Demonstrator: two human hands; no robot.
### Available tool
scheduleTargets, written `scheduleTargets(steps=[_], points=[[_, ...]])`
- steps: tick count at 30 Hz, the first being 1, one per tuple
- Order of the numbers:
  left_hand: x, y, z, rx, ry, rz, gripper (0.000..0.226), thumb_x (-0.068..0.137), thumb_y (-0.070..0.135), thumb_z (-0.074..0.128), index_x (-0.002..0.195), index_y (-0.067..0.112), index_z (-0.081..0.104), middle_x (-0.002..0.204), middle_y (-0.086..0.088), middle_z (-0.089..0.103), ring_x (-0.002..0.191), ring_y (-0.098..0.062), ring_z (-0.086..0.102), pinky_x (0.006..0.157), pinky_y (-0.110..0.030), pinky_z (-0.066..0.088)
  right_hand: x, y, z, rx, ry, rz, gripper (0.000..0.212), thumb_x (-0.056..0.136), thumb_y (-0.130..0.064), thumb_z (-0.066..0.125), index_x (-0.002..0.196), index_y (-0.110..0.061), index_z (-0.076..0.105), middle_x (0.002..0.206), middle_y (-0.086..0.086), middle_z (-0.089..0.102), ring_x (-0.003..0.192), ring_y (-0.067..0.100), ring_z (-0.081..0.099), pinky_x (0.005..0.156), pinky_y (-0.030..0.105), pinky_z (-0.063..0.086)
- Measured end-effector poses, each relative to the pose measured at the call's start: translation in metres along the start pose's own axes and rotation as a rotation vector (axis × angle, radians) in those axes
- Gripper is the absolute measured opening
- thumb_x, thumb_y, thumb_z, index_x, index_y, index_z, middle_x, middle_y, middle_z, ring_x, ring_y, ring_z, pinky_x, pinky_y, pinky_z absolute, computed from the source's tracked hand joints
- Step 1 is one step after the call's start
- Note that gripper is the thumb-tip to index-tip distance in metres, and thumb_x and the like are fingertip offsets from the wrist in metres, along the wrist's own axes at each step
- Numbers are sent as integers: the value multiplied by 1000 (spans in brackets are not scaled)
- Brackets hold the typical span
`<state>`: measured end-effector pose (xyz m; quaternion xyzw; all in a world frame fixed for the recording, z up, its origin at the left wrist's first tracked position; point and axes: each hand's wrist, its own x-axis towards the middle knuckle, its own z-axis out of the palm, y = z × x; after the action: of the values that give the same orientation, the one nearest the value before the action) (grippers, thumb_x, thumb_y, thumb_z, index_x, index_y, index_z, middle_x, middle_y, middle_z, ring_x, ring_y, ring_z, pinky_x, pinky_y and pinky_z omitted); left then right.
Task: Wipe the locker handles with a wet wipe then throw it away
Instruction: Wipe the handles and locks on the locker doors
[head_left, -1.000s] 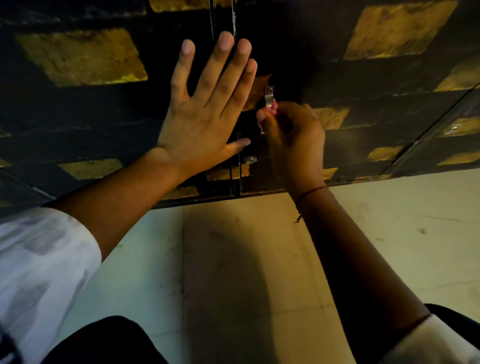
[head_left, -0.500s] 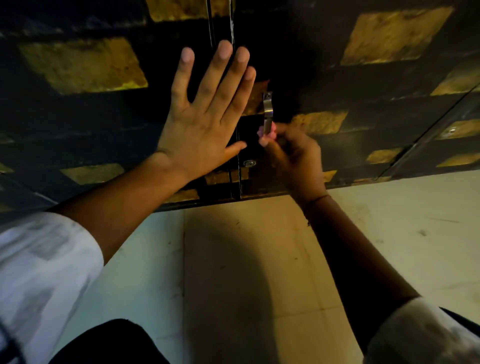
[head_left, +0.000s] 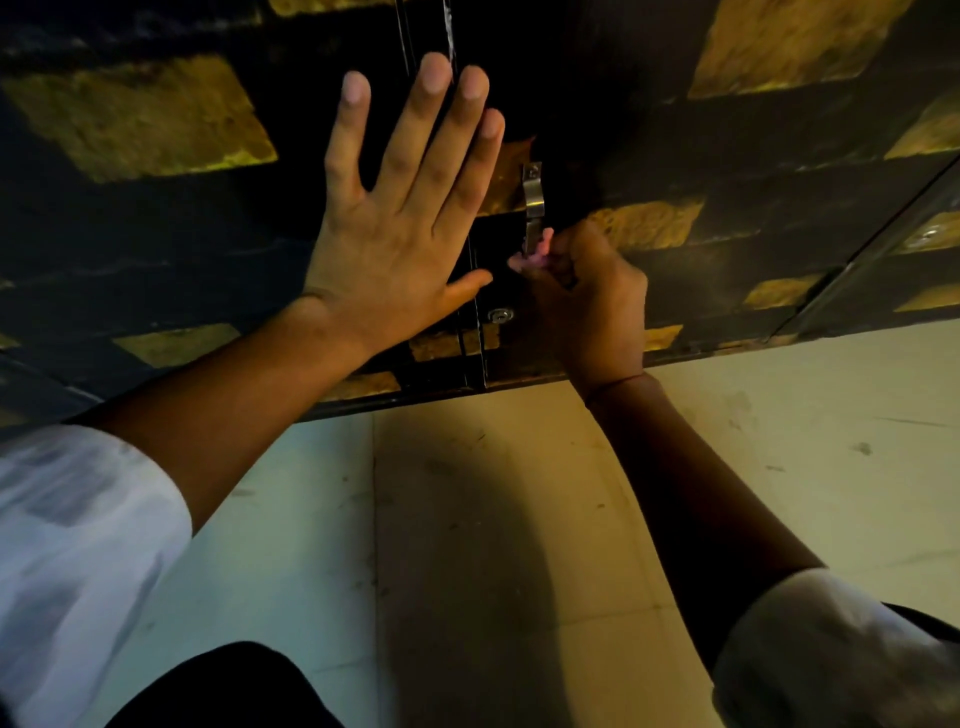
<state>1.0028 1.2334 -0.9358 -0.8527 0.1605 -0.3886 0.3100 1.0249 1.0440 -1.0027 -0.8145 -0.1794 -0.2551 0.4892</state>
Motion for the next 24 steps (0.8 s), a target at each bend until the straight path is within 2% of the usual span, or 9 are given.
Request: scheduleTargets(steps=[2, 6, 8, 10, 13, 16, 20, 22, 24], points=[[0, 1, -1, 6, 6, -3, 103, 96, 71, 44, 162, 2, 6, 166, -22, 22, 151, -42, 26, 113, -65, 10, -4, 0, 1, -13, 30, 19, 24, 90, -31, 69, 94, -8, 62, 90, 1, 71, 81, 13, 70, 67, 39, 59], [0, 1, -3, -25, -23, -24, 106, 95, 71, 47, 162, 2, 1, 168, -22, 16, 153, -42, 22, 112, -65, 6, -11, -5, 4, 13, 142, 89, 15, 91, -19, 71, 96, -8, 64, 90, -11, 67, 83, 1, 66, 70, 14, 54], [0, 2, -4, -29, -22, -25, 107, 95, 70, 48, 162, 2, 0, 168, -22, 16, 153, -42, 21, 112, -65, 5, -13, -10, 7, 69, 175, 104, 13, 91, -14, 71, 100, -6, 64, 90, -16, 64, 85, -6, 65, 74, 9, 51], [0, 2, -4, -23, -12, -22, 106, 95, 70, 48, 162, 2, 0, 168, -22, 16, 153, -42, 22, 113, -65, 6, -18, -15, 10, 94, 171, 86, 16, 92, -10, 69, 107, -6, 64, 94, -14, 64, 91, -6, 66, 80, 10, 52], [1, 2, -4, -12, -5, -13, 106, 95, 71, 47, 162, 2, 2, 167, -22, 17, 152, -42, 23, 113, -65, 8, -24, -18, 10, 101, 139, 63, 16, 97, -10, 62, 113, -7, 63, 103, -4, 70, 97, 2, 68, 84, 20, 57], [0, 2, -2, 30, 13, -5, 107, 94, 74, 44, 162, 2, 3, 165, -23, 11, 152, -42, 21, 114, -64, 9, -17, -16, 7, 65, 125, 78, 13, 97, -21, 62, 103, -9, 63, 94, -2, 71, 87, 6, 70, 74, 31, 60], [-1, 1, 0, 18, 5, -1, 109, 93, 75, 45, 162, 2, 1, 164, -20, 5, 151, -40, 16, 114, -64, 8, -10, -12, 6, -129, 124, 62, 25, 95, -38, 63, 94, -13, 61, 87, -5, 71, 77, 8, 68, 62, 36, 58], [-1, 1, 0, 8, 7, -5, 109, 94, 74, 45, 162, 2, 1, 164, -20, 6, 151, -40, 15, 115, -64, 8, -14, -11, 7, -64, 126, 93, 26, 96, -39, 58, 97, -13, 60, 93, -6, 71, 85, 7, 69, 68, 36, 60], [-1, 2, 1, 3, 3, -7, 109, 94, 74, 45, 162, 2, 0, 164, -20, 4, 151, -39, 11, 115, -64, 7, -17, -10, 4, 57, 178, 136, 16, 97, -27, 57, 100, -11, 60, 101, -7, 70, 95, 4, 69, 78, 36, 60]])
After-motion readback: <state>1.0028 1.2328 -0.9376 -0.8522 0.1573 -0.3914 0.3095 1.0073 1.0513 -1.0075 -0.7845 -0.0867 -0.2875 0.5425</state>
